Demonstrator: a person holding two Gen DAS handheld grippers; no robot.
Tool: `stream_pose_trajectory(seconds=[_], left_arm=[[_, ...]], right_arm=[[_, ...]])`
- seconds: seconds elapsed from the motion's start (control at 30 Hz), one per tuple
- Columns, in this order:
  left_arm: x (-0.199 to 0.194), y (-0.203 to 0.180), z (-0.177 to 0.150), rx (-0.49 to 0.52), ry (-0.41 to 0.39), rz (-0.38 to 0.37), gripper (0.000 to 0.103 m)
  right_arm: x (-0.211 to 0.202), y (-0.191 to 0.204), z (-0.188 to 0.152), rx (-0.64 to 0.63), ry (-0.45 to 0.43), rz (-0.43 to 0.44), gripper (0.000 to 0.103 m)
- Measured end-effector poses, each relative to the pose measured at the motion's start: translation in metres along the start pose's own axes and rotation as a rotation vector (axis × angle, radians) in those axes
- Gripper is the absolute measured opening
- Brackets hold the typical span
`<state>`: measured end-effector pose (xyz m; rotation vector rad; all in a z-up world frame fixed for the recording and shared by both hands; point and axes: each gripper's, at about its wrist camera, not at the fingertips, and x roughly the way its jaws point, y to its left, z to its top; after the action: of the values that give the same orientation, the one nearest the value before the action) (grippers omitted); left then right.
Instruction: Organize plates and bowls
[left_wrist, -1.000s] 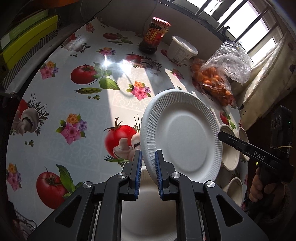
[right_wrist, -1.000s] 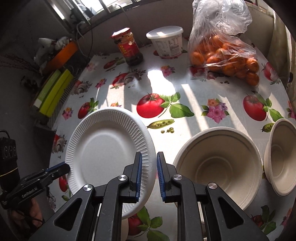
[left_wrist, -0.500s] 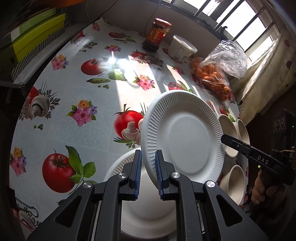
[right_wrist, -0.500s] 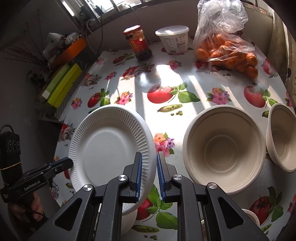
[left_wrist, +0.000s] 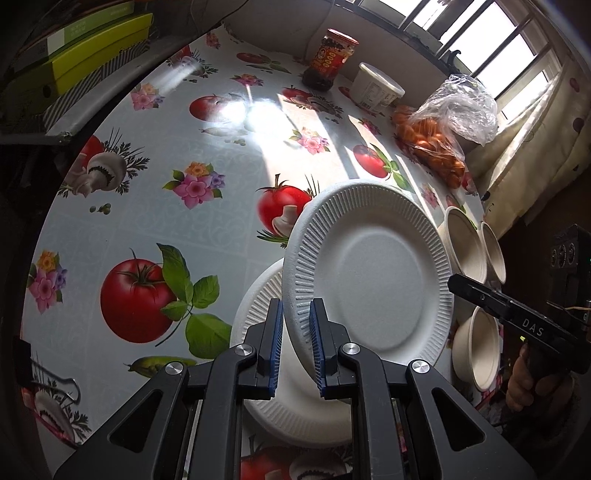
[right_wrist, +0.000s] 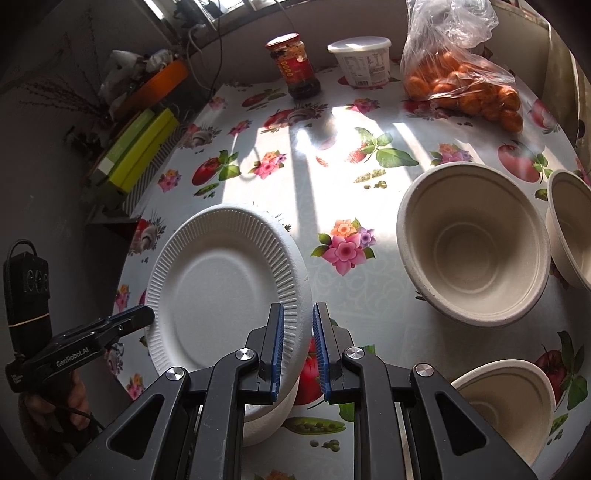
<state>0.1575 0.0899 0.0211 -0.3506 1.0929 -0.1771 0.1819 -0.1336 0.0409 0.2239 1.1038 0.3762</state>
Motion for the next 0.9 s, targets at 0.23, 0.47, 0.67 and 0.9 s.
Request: stream_pose_trajectory(seconds=[0.23, 0.47, 0.67, 0.9], left_arm=[[0.004, 0.012, -0.014, -0.020, 0.018, 0.023, 0.015], [0.004, 0.018, -0.023, -0.030, 0.029, 0.035, 0.015], [0.004, 0.017, -0.027, -0.023, 0.032, 0.042, 0.015], [0.004, 0.018, -0.029, -0.023, 0.035, 0.054, 0.015]], right_arm=[[0.009, 0.010, -0.014, -0.015, 0.024, 0.006, 0.016], [0.017, 0.011, -0.025, -0.012, 0.045, 0.019, 0.016], [0.017, 0.010, -0.030, -0.012, 0.053, 0.023, 0.016], [0.020, 0.011, -0.036, -0.017, 0.065, 0.024, 0.016]])
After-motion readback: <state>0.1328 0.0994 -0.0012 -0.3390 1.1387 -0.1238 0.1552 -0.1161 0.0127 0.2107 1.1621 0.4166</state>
